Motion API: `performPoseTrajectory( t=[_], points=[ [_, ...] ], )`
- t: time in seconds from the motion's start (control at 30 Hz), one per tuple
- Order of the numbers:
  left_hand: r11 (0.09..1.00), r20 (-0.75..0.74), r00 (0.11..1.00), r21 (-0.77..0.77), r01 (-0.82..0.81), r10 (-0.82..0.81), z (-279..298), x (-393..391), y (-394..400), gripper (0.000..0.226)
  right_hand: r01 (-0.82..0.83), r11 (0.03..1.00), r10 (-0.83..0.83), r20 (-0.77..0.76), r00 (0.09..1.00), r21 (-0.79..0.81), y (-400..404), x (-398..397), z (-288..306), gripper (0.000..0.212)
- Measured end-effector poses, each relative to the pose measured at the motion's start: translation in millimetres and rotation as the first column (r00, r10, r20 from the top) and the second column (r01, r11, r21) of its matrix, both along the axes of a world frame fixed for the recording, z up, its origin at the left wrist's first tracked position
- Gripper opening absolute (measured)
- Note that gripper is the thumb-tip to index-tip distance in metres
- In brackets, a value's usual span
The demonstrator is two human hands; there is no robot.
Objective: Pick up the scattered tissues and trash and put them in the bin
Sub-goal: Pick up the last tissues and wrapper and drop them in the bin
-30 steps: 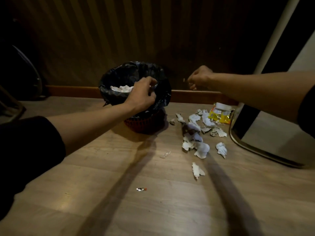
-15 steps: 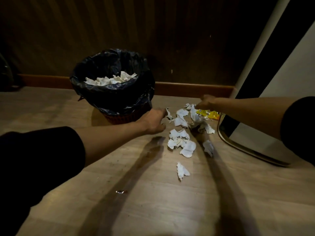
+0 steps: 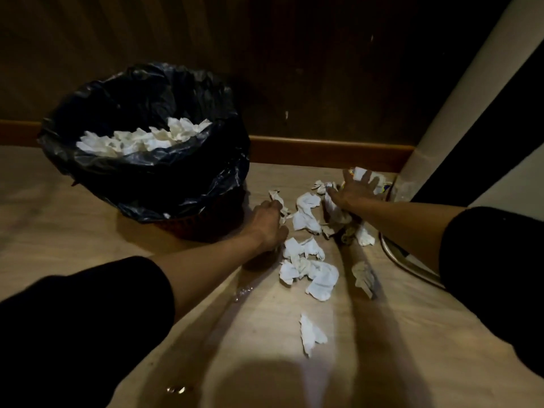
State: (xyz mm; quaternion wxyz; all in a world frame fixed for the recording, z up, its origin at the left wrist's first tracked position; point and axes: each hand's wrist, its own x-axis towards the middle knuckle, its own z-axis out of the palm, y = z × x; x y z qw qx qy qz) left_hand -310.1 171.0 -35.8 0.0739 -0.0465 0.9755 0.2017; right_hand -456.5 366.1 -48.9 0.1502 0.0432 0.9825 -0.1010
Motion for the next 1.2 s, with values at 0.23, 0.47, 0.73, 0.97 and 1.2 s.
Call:
performPoseTrajectory(
  t=[0.23, 0.47, 0.73, 0.97, 1.2],
  points=[
    [0.990, -0.038, 0.996, 0.124, -0.070, 0.076, -26, -27, -9, 0.060, 0.039, 0.998, -0.038, -0.017, 0.999, 0.042, 2, -42, -28, 0.095],
    [0.981, 0.023, 0.995, 0.170, -0.097, 0.094, -63, -54, -4, 0.079, -0.008, 1.000, 0.007, 0.087, 0.996, 0.010, 9, -44, -52, 0.088],
    [0.993, 0.085, 0.996, 0.116, -0.032, 0.022, -79, -50, 7, 0.084, -0.255, 0.967, 0.255, -0.056, 0.965, 0.001, 0, -14, -67, 0.069],
    [0.990, 0.106, 0.989, 0.100, 0.095, -0.106, -70, -22, 14, 0.073, -0.464, 0.886, 0.465, -0.023, 0.885, 0.012, -10, 6, -58, 0.061],
    [0.967, 0.164, 0.953, 0.039, 0.251, -0.254, -56, 20, 10, 0.056, -0.569, 0.822, 0.558, 0.147, 0.816, 0.036, -19, 40, -46, 0.067]
  ],
)
